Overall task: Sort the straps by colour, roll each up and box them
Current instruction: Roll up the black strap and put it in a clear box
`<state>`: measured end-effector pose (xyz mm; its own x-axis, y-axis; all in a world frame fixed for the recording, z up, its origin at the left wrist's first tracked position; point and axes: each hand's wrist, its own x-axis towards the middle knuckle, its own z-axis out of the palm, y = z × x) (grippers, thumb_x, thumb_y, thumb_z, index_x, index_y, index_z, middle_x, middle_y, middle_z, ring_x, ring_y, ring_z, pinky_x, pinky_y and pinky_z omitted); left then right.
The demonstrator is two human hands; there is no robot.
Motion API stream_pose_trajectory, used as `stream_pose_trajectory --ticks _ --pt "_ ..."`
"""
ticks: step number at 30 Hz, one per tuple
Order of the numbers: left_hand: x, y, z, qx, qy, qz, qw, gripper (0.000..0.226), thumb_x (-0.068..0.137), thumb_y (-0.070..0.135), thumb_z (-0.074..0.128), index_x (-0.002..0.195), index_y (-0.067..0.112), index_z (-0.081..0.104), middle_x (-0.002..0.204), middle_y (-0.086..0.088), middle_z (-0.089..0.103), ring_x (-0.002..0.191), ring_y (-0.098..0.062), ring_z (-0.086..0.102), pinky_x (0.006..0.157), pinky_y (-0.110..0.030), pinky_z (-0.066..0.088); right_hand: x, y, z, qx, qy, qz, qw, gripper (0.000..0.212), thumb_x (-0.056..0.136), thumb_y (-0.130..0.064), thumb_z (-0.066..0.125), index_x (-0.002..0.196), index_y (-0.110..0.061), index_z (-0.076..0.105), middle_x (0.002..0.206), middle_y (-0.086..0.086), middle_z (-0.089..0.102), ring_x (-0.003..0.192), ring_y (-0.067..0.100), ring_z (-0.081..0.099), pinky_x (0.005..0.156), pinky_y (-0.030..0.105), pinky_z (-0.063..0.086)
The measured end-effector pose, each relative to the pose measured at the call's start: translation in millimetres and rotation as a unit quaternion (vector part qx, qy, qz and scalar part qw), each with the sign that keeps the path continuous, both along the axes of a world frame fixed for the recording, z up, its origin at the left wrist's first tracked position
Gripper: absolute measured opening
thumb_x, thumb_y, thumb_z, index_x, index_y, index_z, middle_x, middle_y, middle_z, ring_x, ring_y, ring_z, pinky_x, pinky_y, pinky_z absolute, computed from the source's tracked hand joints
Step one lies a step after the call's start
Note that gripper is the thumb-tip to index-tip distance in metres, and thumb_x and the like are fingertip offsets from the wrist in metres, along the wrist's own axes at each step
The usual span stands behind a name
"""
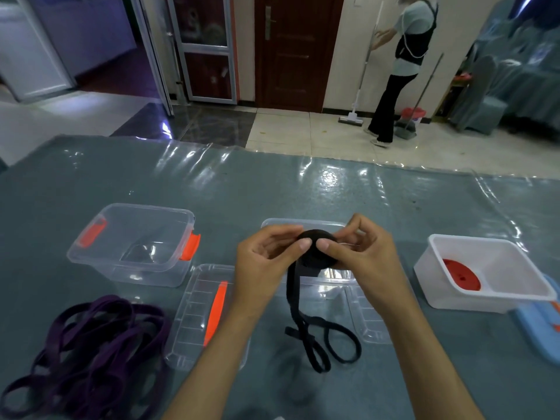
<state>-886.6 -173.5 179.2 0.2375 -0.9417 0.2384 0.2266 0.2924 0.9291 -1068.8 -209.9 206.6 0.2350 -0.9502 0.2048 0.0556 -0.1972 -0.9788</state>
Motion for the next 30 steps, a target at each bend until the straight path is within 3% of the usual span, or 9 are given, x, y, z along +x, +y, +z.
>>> stream_pose_trajectory --ticks 3,9,13,16,18,23,26,28,30 --pt "3 -4 -2 -0.002 0.007 -0.041 0.999 0.024 0.088 0.004 0.081 0.11 0.014 0.082 0.111 -0.007 0.081 0.108 -0.024 0.077 0.092 -0.023 0.059 5 -1 -1 -0.022 -0.007 -0.025 0.999 0.021 0.086 -0.017 0.085 0.105 -0.02 0.076 0.096 0.011 0.08 0.088 0.031 0.079 0.076 0.043 0.067" --pt "7 -11 -1 -0.007 0.025 0.022 0.999 0.016 0.08 0.02 0.09 0.093 0.024 0.083 0.099 -0.008 0.081 0.097 -0.025 0.079 0.085 -0.025 0.061 10 -7 -2 -0.011 -0.001 0.015 1.0 0.022 0.086 -0.013 0.086 0.095 -0.014 0.066 0.097 0.016 0.08 0.087 0.037 0.079 0.075 0.052 0.066" --pt "19 -13 0 -0.001 0.012 -0.051 0.999 0.027 0.086 0.011 0.085 0.109 0.024 0.083 0.113 -0.006 0.081 0.109 -0.023 0.077 0.091 -0.023 0.059 13 -8 -2 -0.039 -0.005 -0.015 0.999 0.035 0.09 -0.021 0.083 0.123 -0.026 0.074 0.102 0.008 0.08 0.094 0.028 0.079 0.079 0.044 0.067" --pt "22 -13 2 -0.021 -0.009 -0.043 0.999 0.022 0.088 0.01 0.084 0.105 0.022 0.082 0.108 -0.006 0.081 0.105 -0.023 0.078 0.089 -0.023 0.059 11 -8 -2 -0.04 0.028 0.011 0.999 0.023 0.084 -0.027 0.087 0.102 -0.021 0.074 0.104 0.007 0.08 0.094 0.028 0.079 0.083 0.051 0.065" --pt "19 -12 3 -0.028 -0.01 -0.023 0.999 0.016 0.088 0.014 0.084 0.101 0.023 0.08 0.104 -0.006 0.081 0.101 -0.022 0.079 0.087 -0.023 0.06 11 -9 2 -0.05 0.044 0.011 0.998 0.029 0.08 -0.032 0.09 0.092 -0.019 0.067 0.1 0.008 0.08 0.09 0.03 0.079 0.082 0.051 0.064" --pt "28 -12 12 -0.035 0.0 -0.074 0.997 0.027 0.087 0.016 0.083 0.113 0.024 0.083 0.116 -0.007 0.08 0.113 -0.024 0.076 0.095 -0.025 0.058 17 -4 8 -0.105 0.025 -0.019 0.994 0.026 0.084 -0.03 0.085 0.108 -0.029 0.077 0.1 0.004 0.079 0.095 0.028 0.076 0.088 0.05 0.063" --pt "33 -14 24 -0.061 -0.029 -0.082 0.994 0.027 0.085 0.007 0.085 0.108 0.022 0.084 0.108 -0.008 0.081 0.105 -0.024 0.078 0.092 -0.026 0.06 18 -5 15 -0.089 0.023 -0.012 0.996 0.025 0.079 -0.029 0.089 0.089 -0.02 0.069 0.09 0.004 0.077 0.09 0.031 0.076 0.084 0.059 0.062" --pt "29 -14 31 -0.069 -0.043 -0.056 0.995 0.028 0.083 0.006 0.087 0.103 0.026 0.084 0.103 -0.005 0.082 0.099 -0.022 0.079 0.088 -0.025 0.061 16 -8 25 -0.094 0.025 -0.018 0.995 0.031 0.074 -0.033 0.092 0.084 -0.022 0.065 0.083 0.0 0.075 0.083 0.023 0.074 0.08 0.054 0.063" --pt "24 -14 35 -0.08 -0.037 -0.056 0.995 0.026 0.085 0.008 0.085 0.107 0.021 0.083 0.107 -0.006 0.08 0.103 -0.024 0.078 0.092 -0.027 0.06 17 -8 35 -0.126 0.01 -0.021 0.992 0.027 0.078 -0.034 0.091 0.097 -0.027 0.073 0.09 0.001 0.078 0.087 0.022 0.076 0.081 0.046 0.063"
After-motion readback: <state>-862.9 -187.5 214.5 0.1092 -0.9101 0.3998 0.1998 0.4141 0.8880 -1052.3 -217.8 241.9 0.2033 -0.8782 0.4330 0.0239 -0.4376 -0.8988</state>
